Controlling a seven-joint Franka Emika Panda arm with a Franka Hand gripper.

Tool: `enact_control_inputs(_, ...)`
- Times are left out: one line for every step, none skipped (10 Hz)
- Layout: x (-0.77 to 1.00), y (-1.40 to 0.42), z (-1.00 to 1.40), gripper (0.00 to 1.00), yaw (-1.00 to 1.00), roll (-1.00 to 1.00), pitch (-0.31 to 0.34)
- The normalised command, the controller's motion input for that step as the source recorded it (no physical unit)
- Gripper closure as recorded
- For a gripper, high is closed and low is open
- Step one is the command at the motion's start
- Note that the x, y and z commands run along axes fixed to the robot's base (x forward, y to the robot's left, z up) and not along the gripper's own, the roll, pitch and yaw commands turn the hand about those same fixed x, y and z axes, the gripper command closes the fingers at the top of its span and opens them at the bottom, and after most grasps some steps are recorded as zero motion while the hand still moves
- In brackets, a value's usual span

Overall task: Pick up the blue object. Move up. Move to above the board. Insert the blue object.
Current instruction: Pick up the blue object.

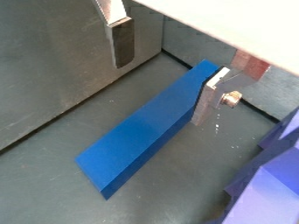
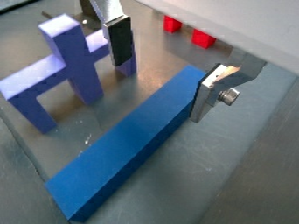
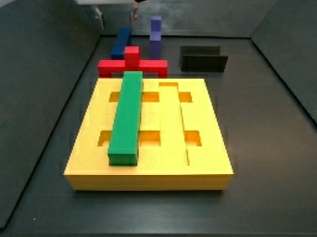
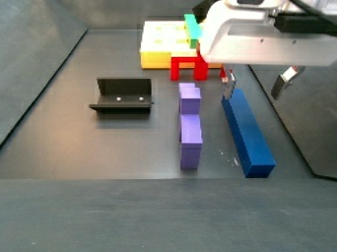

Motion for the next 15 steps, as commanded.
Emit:
enact_control_inputs(0.02,0.00,-0.24,0.00,0.00,0.08,0.000)
enact_control_inputs(0.00,0.06,-0.32,0.00,0.00,0.03,0.000)
enact_control_inputs(0.00,0.06,-0.34,0.00,0.00,0.00,0.000)
enact_control_inputs(0.00,0.07,-0.31,0.00,0.00,0.00,0.000)
enact_control_inputs(0.07,0.07,-0.27,0.00,0.00,0.00,0.000)
enact_control_inputs(0.14,0.07,-0.25,0.00,0.00,0.00,0.000)
enact_control_inputs(0.11,0.08,-0.25,0.00,0.00,0.00,0.000)
enact_control_inputs(0.00,0.17,-0.19,0.00,-0.04,0.00,0.000)
enact_control_inputs(0.00,0.12,-0.25,0.00,0.00,0.01,0.000)
enact_control_inputs(0.00,0.00,-0.22,0.00,0.00,0.01,0.000)
enact_control_inputs(0.00,0.00,-0.18,0.00,0.00,0.02,0.000)
enact_control_inputs(0.01,0.00,-0.22,0.00,0.00,0.05,0.000)
enact_control_inputs(0.03,0.02,-0.23,0.00,0.00,0.08,0.000)
enact_control_inputs(0.05,0.00,-0.18,0.00,0.00,0.09,0.000)
enact_control_inputs(0.03,0.00,-0.12,0.00,0.00,0.08,0.000)
